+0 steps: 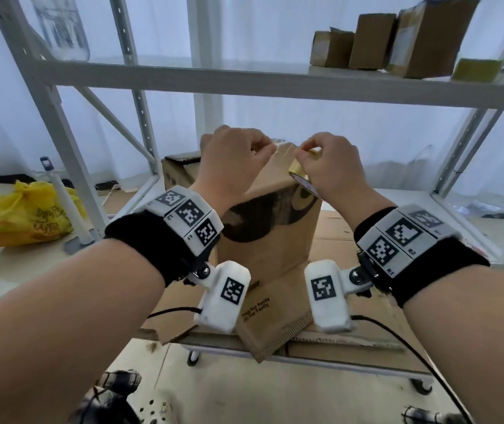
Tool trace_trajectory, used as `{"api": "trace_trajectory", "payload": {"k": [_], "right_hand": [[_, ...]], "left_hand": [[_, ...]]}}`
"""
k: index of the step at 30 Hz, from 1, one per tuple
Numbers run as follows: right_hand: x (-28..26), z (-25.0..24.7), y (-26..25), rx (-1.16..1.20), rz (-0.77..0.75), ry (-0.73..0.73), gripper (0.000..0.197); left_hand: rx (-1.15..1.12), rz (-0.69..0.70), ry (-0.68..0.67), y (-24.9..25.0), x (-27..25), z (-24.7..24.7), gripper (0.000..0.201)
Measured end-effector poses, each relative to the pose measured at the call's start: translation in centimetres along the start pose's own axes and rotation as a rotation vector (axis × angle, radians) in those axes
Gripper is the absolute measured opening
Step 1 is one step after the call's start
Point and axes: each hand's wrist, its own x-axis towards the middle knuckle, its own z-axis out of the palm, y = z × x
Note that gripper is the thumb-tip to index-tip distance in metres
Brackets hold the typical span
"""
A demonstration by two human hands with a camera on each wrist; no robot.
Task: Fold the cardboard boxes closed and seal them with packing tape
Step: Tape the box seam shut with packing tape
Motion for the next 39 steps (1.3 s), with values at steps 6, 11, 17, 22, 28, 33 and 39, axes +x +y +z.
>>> {"api": "trace_trajectory", "payload": {"k": [6,11,17,22,28,33,39], "right_hand": [[3.1,2.2,-3.2,-0.142,-0.138,0.048,0.018],[4.3,4.1,-2.4,-0.121,-0.212,-0.035,0.019],[6.4,5.9,-0.1,-0.226,-0.253,0.074,0.021],[7.3,6.3,4.3,-0.412,-0.028,0.179,0.024],[7.4,6.6,6.5,-0.212,0.168,0.162,0.026],[8.2,3.8,8.3,-0.068,0.294,0.014,0.029],[6.0,2.9,8.2,0.057,0.331,-0.102,0.024]], "left_hand": [[-0.073,-0.243,-0.069,-4.2,0.7,-1.6,0.093],[0.229,-0.349,-0.355,-7.8,0.1,-1.4,0.103],[0.076,-0.594,-0.547,-9.6,0.9,0.8,0.092],[-0.008,-0.583,-0.524,-11.1,0.0,1.1,0.089],[-0.028,-0.563,-0.508,-11.2,-0.1,1.1,0.085],[-0.033,-0.53,-0.537,-11.4,-0.4,0.4,0.082],[-0.059,-0.447,-0.588,-11.0,-1.1,-1.7,0.074]]}}
